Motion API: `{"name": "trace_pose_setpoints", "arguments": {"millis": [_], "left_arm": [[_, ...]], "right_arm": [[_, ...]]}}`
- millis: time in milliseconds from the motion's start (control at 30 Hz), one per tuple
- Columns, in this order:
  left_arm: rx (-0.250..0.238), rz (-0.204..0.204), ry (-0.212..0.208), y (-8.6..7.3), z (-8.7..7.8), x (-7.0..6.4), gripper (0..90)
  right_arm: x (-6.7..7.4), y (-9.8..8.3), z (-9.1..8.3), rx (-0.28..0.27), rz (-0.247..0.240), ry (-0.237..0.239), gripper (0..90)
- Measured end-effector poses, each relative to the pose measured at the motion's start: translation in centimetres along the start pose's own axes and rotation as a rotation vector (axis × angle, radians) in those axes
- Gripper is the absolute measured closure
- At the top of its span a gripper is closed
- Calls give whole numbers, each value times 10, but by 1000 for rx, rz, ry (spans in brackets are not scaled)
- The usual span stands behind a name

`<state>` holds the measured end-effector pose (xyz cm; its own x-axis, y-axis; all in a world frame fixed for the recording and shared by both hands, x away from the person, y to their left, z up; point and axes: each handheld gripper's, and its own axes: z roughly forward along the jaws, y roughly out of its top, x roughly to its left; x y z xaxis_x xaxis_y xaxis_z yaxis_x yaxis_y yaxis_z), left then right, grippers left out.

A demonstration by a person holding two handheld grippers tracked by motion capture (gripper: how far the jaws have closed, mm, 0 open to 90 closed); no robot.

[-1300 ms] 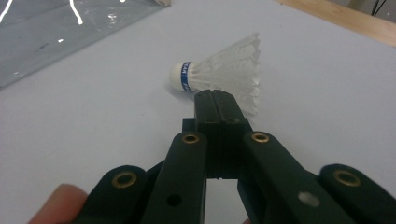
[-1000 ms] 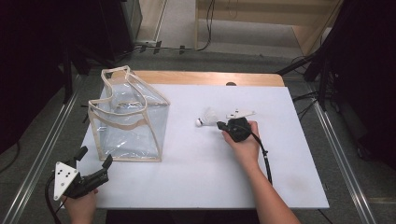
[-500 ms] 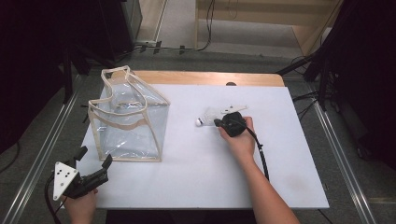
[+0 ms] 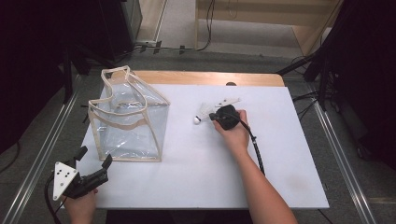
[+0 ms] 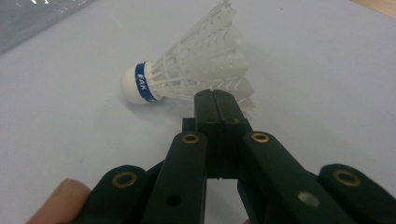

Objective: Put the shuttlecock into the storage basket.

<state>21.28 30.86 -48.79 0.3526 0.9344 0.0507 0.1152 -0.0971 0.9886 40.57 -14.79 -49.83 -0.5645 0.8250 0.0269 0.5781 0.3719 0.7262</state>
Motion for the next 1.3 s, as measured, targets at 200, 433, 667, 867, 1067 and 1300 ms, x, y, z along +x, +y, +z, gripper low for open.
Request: {"name": "trace_pose_setpoints", "arguments": {"millis": [200, 433, 667, 867, 1067, 1300], "left_arm": [[-1, 0, -1, 0, 0, 0, 137], [-1, 2, -2, 0, 0, 1, 137], [-1, -1, -3, 0, 0, 1, 137], [-1, -3, -4, 0, 0, 1, 137], [-1, -3, -6, 0, 0, 1, 137], [-3, -5, -7, 0, 0, 1, 137]], "right_arm": [[4, 9, 7, 1, -6, 4, 878], [9, 19, 18, 6, -17, 8, 878], [14, 27, 29, 9, -17, 22, 878], [18, 31, 37, 19, -23, 28, 878], [24, 38, 45, 23, -32, 41, 877], [31, 44, 49, 29, -42, 56, 876]]}}
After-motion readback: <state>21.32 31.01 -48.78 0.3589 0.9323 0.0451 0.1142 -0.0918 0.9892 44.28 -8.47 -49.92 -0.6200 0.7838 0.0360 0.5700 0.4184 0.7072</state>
